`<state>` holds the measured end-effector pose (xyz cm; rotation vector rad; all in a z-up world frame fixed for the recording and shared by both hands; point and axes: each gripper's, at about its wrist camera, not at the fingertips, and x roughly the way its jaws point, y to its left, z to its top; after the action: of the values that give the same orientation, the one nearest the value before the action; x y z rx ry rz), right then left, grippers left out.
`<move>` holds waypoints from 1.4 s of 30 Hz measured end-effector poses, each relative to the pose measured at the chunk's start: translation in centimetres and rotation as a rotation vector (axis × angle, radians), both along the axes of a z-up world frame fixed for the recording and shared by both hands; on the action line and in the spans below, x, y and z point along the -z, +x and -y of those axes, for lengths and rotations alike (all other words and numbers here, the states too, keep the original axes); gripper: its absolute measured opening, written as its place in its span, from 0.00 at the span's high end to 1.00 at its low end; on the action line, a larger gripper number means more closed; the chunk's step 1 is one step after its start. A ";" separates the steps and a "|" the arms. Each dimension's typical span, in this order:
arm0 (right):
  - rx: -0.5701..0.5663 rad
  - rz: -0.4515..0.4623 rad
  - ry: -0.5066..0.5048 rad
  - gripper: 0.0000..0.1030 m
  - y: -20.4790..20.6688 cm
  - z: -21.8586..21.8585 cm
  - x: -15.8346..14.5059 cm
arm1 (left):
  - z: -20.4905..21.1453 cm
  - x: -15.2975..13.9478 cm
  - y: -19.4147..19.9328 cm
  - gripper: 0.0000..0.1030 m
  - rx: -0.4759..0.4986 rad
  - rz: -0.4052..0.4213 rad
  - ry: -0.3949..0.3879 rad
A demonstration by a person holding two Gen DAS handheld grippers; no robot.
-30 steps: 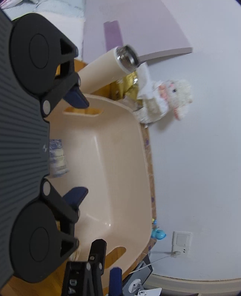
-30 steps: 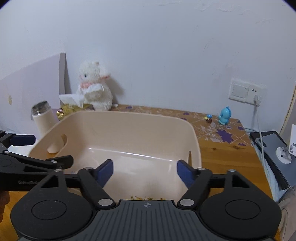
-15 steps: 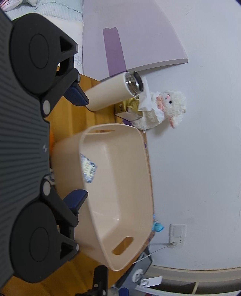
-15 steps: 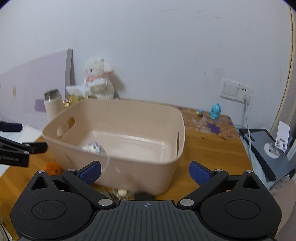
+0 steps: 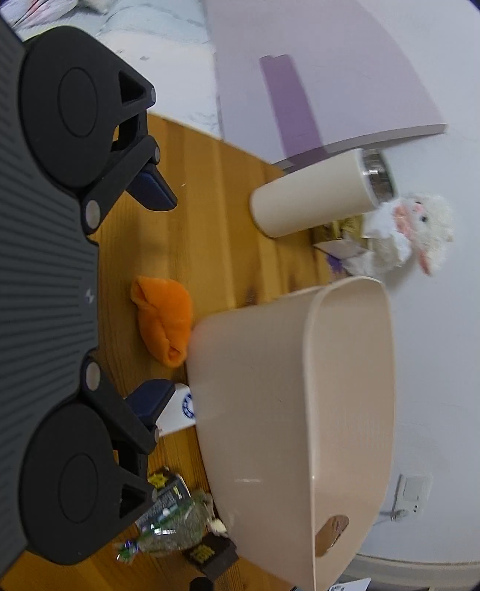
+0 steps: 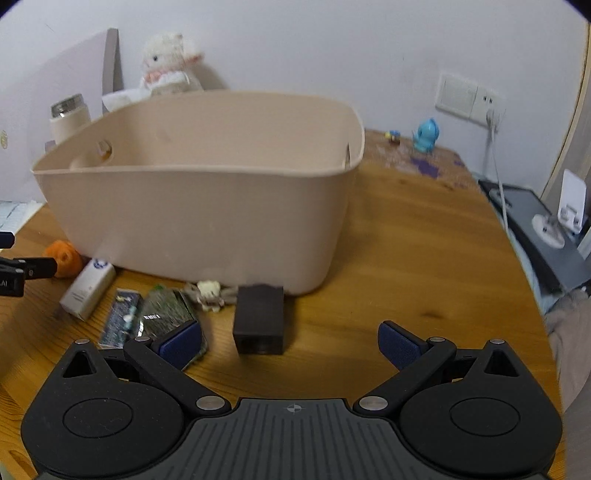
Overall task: Organize objects
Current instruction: 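Grasp the orange cloth with the left tool while the right tool grasps the black box, then carry the orange cloth and black box over the basket and release both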
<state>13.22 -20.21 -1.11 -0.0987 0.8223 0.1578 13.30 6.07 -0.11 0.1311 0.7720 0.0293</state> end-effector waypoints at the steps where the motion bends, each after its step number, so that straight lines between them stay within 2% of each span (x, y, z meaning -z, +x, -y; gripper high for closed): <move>1: 0.000 -0.010 0.007 0.00 0.2 0.1 0.4 | -0.3 0.4 0.3 0.05 -0.004 -0.006 -0.013; 6: 0.007 -0.065 0.048 0.00 1.3 0.1 2.5 | -0.8 2.0 1.6 0.05 -0.018 -0.008 -0.012; 10: -0.002 -0.069 0.044 0.00 2.0 -0.5 3.1 | -0.8 3.1 2.5 0.05 0.006 -0.027 -0.016; 12: -0.007 -0.063 0.045 0.01 2.1 -0.6 3.2 | -0.8 3.3 2.7 0.05 0.003 -0.007 -0.013; 14: -0.013 -0.057 0.044 0.04 2.2 -0.8 3.2 | -0.6 3.4 2.8 0.05 -0.004 0.010 0.004; 17: -0.015 -0.052 0.035 0.13 2.4 -1.0 3.1 | -0.2 3.4 2.8 0.08 0.009 0.026 0.017; 19: -0.015 -0.043 0.018 0.21 2.4 -1.2 3.2 | 0.0 3.4 2.6 0.16 0.027 0.034 0.014; 20: -0.019 -0.039 0.017 0.23 2.3 -1.2 3.1 | 0.1 3.4 2.5 0.24 0.037 0.037 0.008; 22: -0.022 -0.032 0.026 0.43 2.1 -1.2 2.8 | 0.2 3.3 2.4 0.32 0.049 0.031 -0.009; 23: -0.021 -0.029 0.029 0.48 2.1 -1.2 2.7 | 0.2 3.2 2.4 0.38 0.050 0.027 -0.018; 24: -0.020 -0.026 0.033 0.56 2.0 -1.1 2.6 | 0.2 3.2 2.4 0.47 0.052 0.022 -0.034; 25: -0.020 -0.026 0.040 0.63 2.0 -1.1 2.6 | 0.1 3.1 2.4 0.51 0.054 0.016 -0.053; 27: -0.021 -0.020 0.040 0.72 2.0 -1.0 2.5 | 0.0 3.0 2.4 0.70 0.054 0.006 -0.073; 30: -0.019 -0.018 0.048 0.72 1.5 -0.9 2.5 | -0.1 3.0 2.1 0.79 0.057 -0.002 -0.083; 36: -0.005 0.004 0.063 0.72 0.2 -0.2 1.6 | -0.2 2.4 0.9 0.81 0.054 -0.016 -0.087; 42: -0.009 0.059 0.064 0.72 -1.5 0.1 -0.6 | -0.4 1.1 -0.3 0.81 0.058 0.008 -0.094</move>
<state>11.77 -20.35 -0.56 -0.0469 0.7572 0.1888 12.95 6.46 -1.25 0.0633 0.7603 -0.0611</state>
